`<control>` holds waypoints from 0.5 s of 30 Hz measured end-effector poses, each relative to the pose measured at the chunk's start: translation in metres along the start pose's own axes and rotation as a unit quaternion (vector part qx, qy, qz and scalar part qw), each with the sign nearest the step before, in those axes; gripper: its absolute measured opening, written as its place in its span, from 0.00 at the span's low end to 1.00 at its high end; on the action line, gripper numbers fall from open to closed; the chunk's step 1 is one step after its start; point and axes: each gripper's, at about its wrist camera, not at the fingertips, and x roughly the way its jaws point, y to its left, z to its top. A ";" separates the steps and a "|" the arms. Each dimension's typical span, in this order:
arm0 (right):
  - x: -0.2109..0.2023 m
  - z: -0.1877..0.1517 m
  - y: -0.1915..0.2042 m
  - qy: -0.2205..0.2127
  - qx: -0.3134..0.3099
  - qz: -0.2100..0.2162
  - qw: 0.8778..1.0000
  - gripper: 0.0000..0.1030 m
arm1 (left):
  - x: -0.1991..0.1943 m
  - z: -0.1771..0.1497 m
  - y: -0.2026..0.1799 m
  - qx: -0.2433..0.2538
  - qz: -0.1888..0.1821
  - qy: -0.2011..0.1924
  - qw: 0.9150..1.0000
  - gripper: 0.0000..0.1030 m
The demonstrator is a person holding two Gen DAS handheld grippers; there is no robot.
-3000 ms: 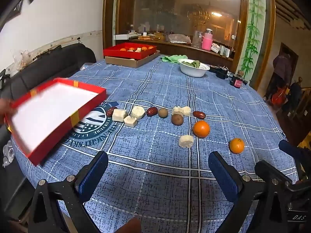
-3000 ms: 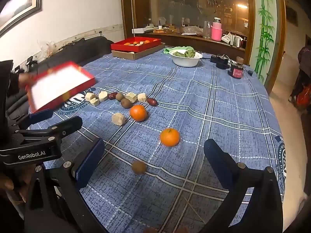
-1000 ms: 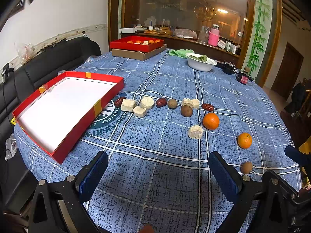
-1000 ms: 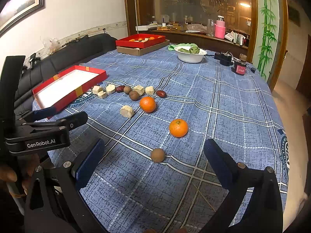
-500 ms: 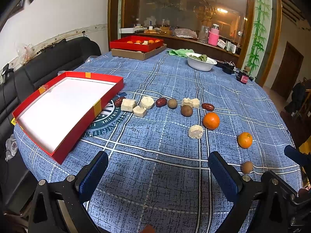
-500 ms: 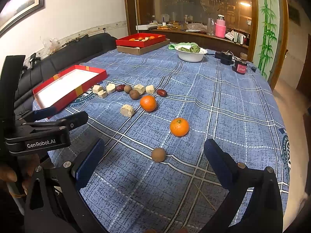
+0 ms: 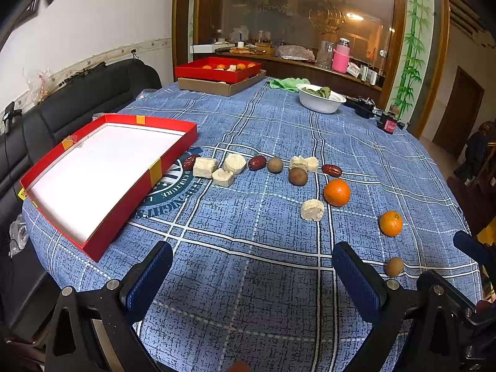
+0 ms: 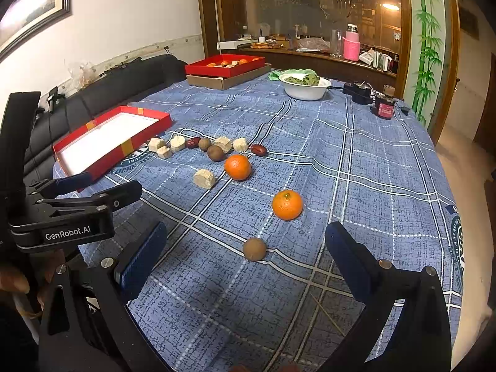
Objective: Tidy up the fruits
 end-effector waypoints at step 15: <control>-0.001 -0.009 -0.015 0.020 0.011 -0.004 1.000 1.00 | 0.001 -0.004 0.019 -0.015 0.010 -0.013 1.000 0.98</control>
